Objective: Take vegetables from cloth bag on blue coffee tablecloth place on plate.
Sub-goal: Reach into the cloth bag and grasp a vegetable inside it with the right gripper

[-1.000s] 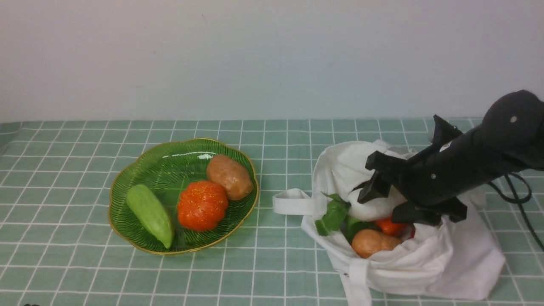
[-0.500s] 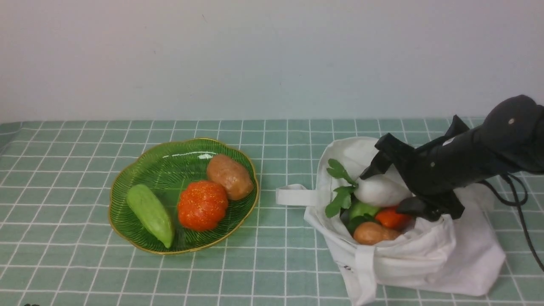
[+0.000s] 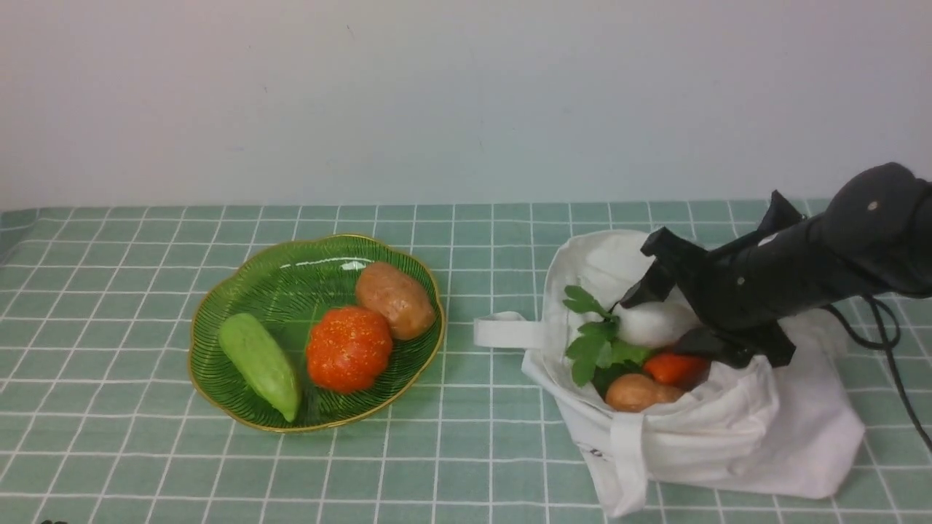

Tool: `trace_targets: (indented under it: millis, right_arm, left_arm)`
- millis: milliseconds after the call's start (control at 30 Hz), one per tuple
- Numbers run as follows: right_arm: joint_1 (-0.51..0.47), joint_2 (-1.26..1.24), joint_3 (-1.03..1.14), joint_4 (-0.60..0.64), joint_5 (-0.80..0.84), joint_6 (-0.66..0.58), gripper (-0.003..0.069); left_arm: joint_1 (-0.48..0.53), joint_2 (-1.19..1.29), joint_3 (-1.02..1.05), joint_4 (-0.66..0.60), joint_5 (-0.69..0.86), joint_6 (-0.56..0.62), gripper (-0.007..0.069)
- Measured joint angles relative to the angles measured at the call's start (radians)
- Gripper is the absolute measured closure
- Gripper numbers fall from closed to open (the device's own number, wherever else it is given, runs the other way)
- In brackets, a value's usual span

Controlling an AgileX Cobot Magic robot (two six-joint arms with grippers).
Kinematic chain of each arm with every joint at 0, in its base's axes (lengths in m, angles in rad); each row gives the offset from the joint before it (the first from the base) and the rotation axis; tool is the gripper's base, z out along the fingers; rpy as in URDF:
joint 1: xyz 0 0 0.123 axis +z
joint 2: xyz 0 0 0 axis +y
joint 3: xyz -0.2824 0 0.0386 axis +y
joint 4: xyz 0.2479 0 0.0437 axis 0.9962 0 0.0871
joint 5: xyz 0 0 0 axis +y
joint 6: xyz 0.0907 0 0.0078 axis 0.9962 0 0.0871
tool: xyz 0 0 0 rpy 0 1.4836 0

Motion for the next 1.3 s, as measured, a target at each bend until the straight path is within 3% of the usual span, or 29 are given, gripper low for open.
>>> trace_targets:
  millis: [33, 100, 133, 167, 233, 300, 533, 667, 967, 1000, 1133, 1300]
  right_arm:
    - [-0.001, -0.010, 0.001, -0.008, 0.021, -0.020, 0.0164]
    - [-0.002, -0.049, 0.005, -0.020, 0.084, -0.070, 0.0384]
    - [-0.002, -0.053, 0.005, -0.022, 0.090, -0.073, 0.0384]
    - [0.001, -0.083, 0.005, -0.026, 0.124, -0.091, 0.0526]
    - [0.009, -0.115, 0.005, -0.029, 0.156, -0.116, 0.0610]
    - [0.033, -0.151, 0.005, -0.032, 0.176, -0.155, 0.0658]
    - [0.050, -0.162, 0.007, -0.046, 0.216, -0.204, 0.0667]
    - [0.050, -0.162, 0.007, -0.087, 0.236, -0.220, 0.0629]
    - [0.032, -0.127, 0.007, -0.103, 0.133, -0.057, 0.0261]
    - [0.016, -0.108, 0.007, -0.103, 0.106, -0.005, 0.0155]
    - [-0.007, -0.073, 0.007, -0.094, 0.077, 0.038, 0.0027]
    - [-0.012, -0.036, 0.007, -0.054, 0.043, 0.050, -0.0004]
  left_arm:
    - [0.000, 0.000, 0.000, 0.000, 0.000, 0.000, 0.0632]
    - [0.000, 0.000, 0.000, 0.000, 0.000, 0.000, 0.0632]
    - [0.000, 0.000, 0.000, 0.000, 0.000, 0.000, 0.0632]
    - [0.000, 0.000, 0.000, 0.000, 0.000, 0.000, 0.0632]
    - [0.000, 0.000, 0.000, 0.000, 0.000, 0.000, 0.0632]
    - [0.000, 0.000, 0.000, 0.000, 0.000, 0.000, 0.0632]
    - [0.000, 0.000, 0.000, 0.000, 0.000, 0.000, 0.0632]
    - [0.000, 0.000, 0.000, 0.000, 0.000, 0.000, 0.0632]
    - [0.000, 0.000, 0.000, 0.000, 0.000, 0.000, 0.0632]
    - [0.000, 0.000, 0.000, 0.000, 0.000, 0.000, 0.0632]
    - [0.000, 0.000, 0.000, 0.000, 0.000, 0.000, 0.0632]
    - [0.000, 0.000, 0.000, 0.000, 0.000, 0.000, 0.0632]
